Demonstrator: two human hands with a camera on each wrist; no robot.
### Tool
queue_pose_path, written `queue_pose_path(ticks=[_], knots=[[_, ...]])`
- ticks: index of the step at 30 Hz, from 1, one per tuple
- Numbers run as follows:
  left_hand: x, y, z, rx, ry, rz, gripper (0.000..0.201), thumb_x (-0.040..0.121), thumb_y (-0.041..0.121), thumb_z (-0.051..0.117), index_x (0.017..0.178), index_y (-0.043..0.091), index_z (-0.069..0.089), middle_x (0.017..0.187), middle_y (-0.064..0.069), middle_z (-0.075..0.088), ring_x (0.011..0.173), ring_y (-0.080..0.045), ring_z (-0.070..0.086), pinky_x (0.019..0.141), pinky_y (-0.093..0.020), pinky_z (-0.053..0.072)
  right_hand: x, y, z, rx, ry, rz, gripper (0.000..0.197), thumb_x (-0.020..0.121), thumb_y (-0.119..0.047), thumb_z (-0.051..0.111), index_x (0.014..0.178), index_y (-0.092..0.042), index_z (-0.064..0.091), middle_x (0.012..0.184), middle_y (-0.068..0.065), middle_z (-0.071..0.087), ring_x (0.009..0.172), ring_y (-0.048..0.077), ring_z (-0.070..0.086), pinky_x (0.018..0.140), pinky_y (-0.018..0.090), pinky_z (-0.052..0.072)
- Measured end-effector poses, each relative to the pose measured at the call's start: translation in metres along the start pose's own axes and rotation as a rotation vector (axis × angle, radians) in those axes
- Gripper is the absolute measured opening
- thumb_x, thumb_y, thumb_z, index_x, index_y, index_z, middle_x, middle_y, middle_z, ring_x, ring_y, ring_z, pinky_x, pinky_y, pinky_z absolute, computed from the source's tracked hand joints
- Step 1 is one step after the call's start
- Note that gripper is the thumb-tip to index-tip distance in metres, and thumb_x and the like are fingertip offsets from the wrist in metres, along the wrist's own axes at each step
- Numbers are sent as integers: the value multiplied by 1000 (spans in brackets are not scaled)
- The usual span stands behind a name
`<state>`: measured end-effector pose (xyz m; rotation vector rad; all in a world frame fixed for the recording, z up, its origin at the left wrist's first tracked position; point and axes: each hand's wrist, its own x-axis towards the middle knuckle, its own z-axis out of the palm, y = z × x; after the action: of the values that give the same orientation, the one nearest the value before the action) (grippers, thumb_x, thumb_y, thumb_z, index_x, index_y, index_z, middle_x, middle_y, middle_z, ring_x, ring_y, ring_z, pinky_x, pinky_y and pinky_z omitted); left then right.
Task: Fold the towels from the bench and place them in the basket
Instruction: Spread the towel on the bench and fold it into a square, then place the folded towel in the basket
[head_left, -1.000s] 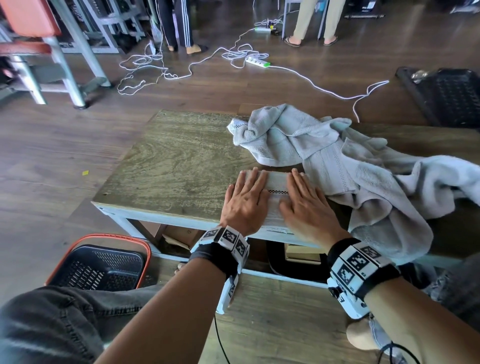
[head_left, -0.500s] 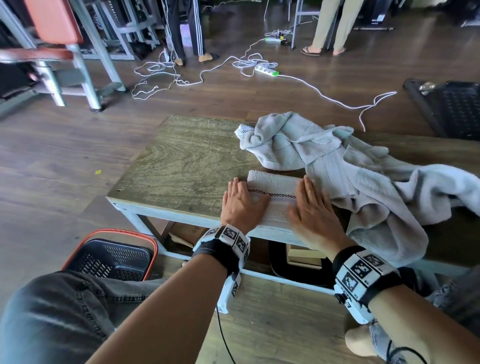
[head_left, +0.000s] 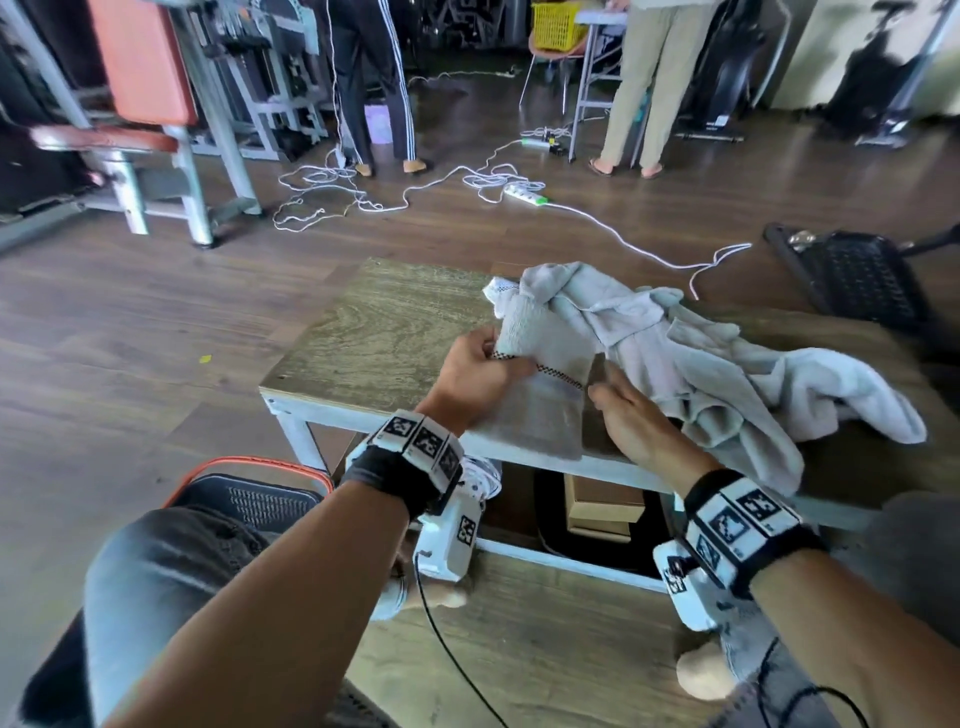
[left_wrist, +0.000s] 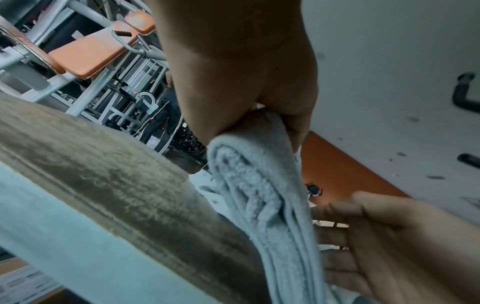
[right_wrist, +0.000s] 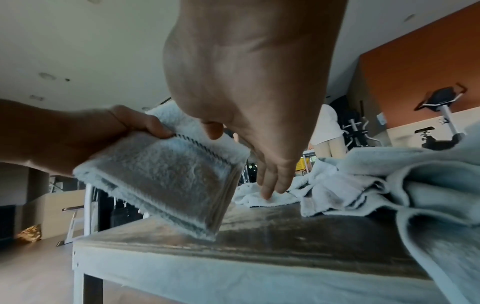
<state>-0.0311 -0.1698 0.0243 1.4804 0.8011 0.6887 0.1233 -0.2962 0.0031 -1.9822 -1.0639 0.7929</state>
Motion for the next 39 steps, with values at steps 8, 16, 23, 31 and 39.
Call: queue_pose_path(ticks=[8,16,23,31,39], knots=[[-42,47,-38,-89,-9,122,36,73,12,78,106,3,69,91,-12,76,77,-27,72,65,-33,55,-15,-57,19,284,231,-155,34,88,-37,52,121,-33,60,121,-7,67,115,15,61,102,47,49],[-69,66,-113,-7,405,198,37,82,23,79,103,5,54,86,-7,72,70,-19,71,55,-28,56,-24,-150,62,288,80,-249,49,95,0,43,138,-19,29,122,-5,48,100,8,47,75,20,39],[-116,54,-173,32,765,165,35,88,42,67,102,14,51,95,-2,67,85,-17,68,72,-34,58,-32,-196,131,299,-103,-330,34,102,-6,35,131,-22,25,97,-9,46,79,3,47,62,21,38],[-194,55,-236,82,1089,76,31,92,28,59,114,10,46,99,-3,60,79,-10,60,59,-22,49,-53,-240,222,340,-347,-428,31,99,-2,35,124,-17,25,88,0,43,71,10,42,56,27,35],[-229,35,-264,234,1227,-90,39,87,27,60,115,22,33,107,-10,57,97,-31,61,89,-46,53,-51,-250,284,298,-511,-433,27,94,-1,36,110,-17,20,93,-2,34,76,10,39,60,28,33]])
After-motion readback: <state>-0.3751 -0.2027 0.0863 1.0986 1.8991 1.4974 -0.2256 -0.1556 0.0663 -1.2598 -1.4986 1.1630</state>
